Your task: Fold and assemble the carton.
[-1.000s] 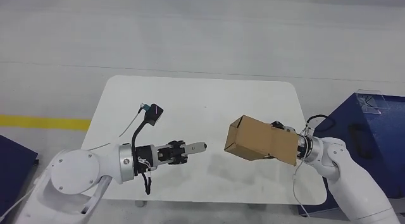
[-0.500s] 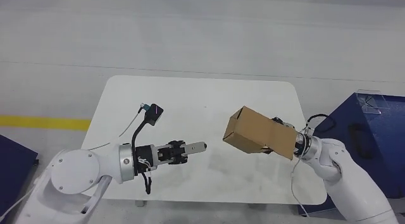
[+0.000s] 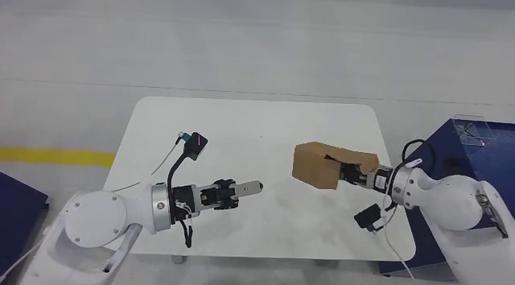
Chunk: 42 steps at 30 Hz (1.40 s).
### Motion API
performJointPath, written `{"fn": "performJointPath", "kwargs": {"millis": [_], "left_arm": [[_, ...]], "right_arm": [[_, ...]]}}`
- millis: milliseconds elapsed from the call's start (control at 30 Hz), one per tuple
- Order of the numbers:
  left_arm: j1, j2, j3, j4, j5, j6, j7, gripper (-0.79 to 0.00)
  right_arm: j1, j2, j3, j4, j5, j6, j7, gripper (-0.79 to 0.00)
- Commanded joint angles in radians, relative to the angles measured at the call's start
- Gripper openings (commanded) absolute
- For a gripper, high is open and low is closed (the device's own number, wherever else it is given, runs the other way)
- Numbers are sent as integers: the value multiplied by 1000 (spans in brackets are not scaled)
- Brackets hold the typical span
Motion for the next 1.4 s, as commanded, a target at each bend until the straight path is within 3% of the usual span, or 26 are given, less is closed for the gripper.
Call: {"fn": "performJointPath", "kwargs": {"millis": [0,67,467,567,767,800,833,867,900,933,967,1000,1200,1367], "left_arm": [[0,0,0,0,0,0,0,0],[0,0,0,0,0,0,0,0],[0,0,0,0,0,0,0,0],[0,0,0,0,0,0,0,0],[0,0,0,0,0,0,0,0],[0,0,0,0,0,0,0,0],[0,0,0,0,0,0,0,0],[0,0,0,0,0,0,0,0],[0,0,0,0,0,0,0,0],[0,0,0,0,0,0,0,0],[0,0,0,0,0,0,0,0],[0,0,0,0,0,0,0,0],[0,0,0,0,0,0,0,0],[0,0,0,0,0,0,0,0]], "right_arm": [[17,2,-12,8,22,-183,-184,-785],[44,2,-52,27,14,-306,-255,-785],[291,-24,-459,282,4,-463,-98,-785],[339,-37,-519,303,38,-485,-75,-508],[395,-49,-546,315,127,-498,-63,-289],[397,-48,-533,309,140,-497,-64,-123],[397,-47,-510,301,155,-491,-49,-34],[386,-47,-484,293,168,-476,-13,0],[371,-48,-452,279,168,-445,34,0],[347,-48,-420,264,168,-394,86,-206],[316,-47,-389,254,168,-334,133,-576],[285,-45,-354,245,168,-269,178,-785],[93,-21,-172,227,-26,251,530,-785],[25,-13,-111,307,-463,700,941,-785]]}}
